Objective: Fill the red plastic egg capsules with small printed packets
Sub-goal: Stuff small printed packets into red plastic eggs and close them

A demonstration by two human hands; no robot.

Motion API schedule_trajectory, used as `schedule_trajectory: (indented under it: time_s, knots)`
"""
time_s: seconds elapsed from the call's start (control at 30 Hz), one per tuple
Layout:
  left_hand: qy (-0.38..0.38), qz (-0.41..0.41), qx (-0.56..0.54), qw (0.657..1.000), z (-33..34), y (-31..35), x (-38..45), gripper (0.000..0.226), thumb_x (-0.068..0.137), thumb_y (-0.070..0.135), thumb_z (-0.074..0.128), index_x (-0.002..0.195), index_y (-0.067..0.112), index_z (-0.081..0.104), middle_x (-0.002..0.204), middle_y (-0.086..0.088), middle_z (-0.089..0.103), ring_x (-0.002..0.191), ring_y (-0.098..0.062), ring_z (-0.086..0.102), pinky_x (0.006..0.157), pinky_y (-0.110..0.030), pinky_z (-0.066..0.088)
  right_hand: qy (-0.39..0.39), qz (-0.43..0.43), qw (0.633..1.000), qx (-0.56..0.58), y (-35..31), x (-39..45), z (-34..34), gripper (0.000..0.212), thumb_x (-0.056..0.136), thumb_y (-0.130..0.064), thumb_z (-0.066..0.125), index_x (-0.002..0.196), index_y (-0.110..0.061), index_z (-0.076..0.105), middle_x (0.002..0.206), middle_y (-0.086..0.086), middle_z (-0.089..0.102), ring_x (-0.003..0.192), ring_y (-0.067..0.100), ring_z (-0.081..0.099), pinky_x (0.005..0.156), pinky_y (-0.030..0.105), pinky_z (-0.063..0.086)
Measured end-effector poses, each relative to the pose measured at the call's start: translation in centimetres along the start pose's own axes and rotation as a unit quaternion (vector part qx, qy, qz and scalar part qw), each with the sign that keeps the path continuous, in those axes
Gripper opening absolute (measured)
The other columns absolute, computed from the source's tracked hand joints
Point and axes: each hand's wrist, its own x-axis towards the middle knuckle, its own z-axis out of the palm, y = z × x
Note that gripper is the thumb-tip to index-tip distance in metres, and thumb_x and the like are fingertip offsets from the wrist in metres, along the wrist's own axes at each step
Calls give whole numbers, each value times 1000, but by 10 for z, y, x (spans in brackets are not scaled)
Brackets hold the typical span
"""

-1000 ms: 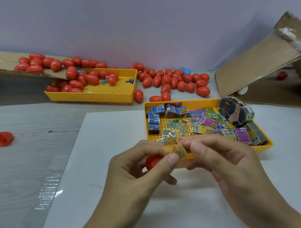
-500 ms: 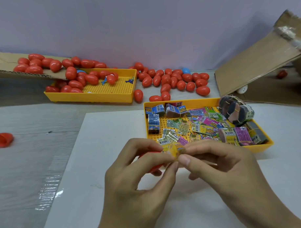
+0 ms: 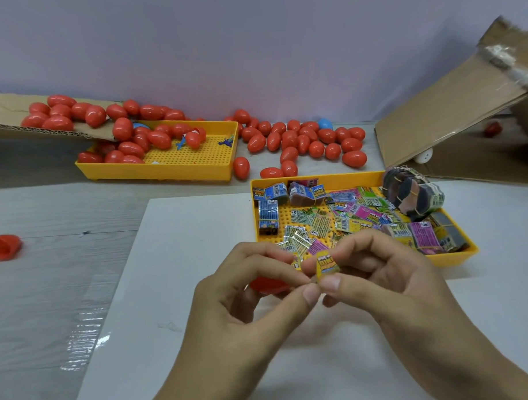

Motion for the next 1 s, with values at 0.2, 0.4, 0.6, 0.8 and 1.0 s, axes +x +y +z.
schedule_trajectory:
  time_s: [0.2, 0.4, 0.6, 0.8, 1.0]
  knots:
    - [52, -28, -31, 998, -1, -3, 2, 13, 61, 30, 78, 67, 20, 75, 90, 1, 68, 81, -9, 64, 71, -23, 51, 20, -40, 997, -59, -3, -2, 3, 28, 58, -29, 81, 84, -21, 72, 80, 8, 75, 74, 18, 72, 64, 25, 57]
    - [92, 85, 135, 983, 3, -2, -1, 5, 74, 28, 71, 77, 26, 68, 95, 2, 61, 86, -20, 64, 69, -18, 49, 40, -49, 993, -95, -3, -4, 3, 21, 61, -15, 83, 78, -17, 72, 78, 9, 75, 68, 17, 72, 59, 21, 54]
    - [73, 60, 103, 990, 4, -1, -3, 7, 71, 28, 71, 75, 23, 68, 94, 1, 62, 83, -19, 64, 69, -18, 48, -39, -35, 998, -22, -6, -5, 4, 23, 63, -25, 82, 82, -21, 70, 81, 5, 72, 65, 10, 64, 56, 18, 50]
    - [-3, 3, 5, 1000, 4, 4, -3, 7, 68, 26, 74, 68, 20, 70, 95, -3, 64, 78, -11, 61, 69, -16, 46, -41, 1, 998, 52, -8, -2, 3, 43, 58, -40, 90, 90, -19, 71, 86, 7, 69, 69, 17, 58, 51, 23, 46]
    - [-25, -22, -33, 999, 2, 3, -3, 4, 66, 27, 74, 67, 24, 71, 95, -1, 66, 84, -11, 62, 71, -21, 47, -44, 61, 990, 120, -13, -2, 1, 47, 46, -33, 95, 86, -22, 72, 70, 0, 64, 52, 12, 54, 48, 22, 38]
